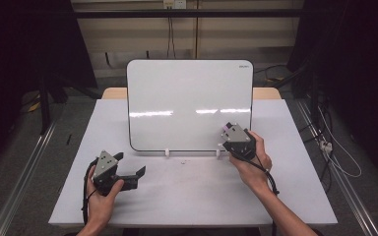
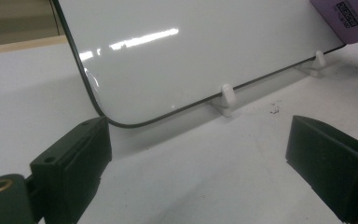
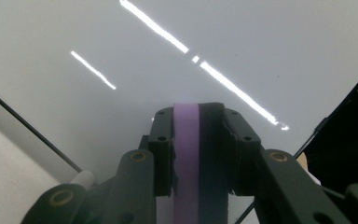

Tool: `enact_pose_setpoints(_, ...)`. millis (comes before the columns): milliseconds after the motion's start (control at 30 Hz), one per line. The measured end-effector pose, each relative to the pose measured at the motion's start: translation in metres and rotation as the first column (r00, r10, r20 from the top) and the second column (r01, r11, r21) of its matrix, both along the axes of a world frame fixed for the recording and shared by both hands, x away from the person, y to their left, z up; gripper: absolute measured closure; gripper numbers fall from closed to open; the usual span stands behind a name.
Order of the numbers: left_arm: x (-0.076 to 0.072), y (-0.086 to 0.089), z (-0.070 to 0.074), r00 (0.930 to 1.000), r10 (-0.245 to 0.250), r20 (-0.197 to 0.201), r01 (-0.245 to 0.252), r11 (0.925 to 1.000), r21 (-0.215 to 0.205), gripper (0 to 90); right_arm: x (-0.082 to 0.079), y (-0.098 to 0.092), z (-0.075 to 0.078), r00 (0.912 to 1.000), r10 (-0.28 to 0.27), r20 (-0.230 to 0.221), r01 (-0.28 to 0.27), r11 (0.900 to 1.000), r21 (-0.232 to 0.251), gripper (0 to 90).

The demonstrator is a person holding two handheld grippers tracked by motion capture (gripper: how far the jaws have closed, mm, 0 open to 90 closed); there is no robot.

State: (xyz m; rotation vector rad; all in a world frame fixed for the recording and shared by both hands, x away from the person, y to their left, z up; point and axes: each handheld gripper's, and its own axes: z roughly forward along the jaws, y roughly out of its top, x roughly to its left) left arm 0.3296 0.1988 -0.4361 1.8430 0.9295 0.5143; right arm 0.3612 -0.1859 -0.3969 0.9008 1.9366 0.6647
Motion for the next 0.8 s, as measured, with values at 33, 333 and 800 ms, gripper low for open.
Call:
enact_pose_setpoints(33, 0.0, 0.0, 0.0, 1.0, -0.001, -0.001, 0.001, 1.0, 0.002, 6.6, 0.0, -0.001, 0.0, 1.0, -0.001, 0.0, 0.001, 1.0, 0.005, 68.3)
enact_pose_setpoints(333, 0.0, 0.001, 0.0, 1.0, 0.007, 0.0, -0.007, 1.0, -0.003, 6.6, 0.001, -0.005, -0.001, 0.9999, 0.012, 0.006, -0.012, 0.999, 0.046, 66.3)
enact_pose_setpoints(800, -0.001, 0.002, 0.0, 0.9999, 0.015, 0.009, -0.015, 0.9999, 0.007, 6.6, 0.003, -0.02, 0.0, 0.9995, 0.003, -0.031, 0.004, 0.97, 0.241, 40.8)
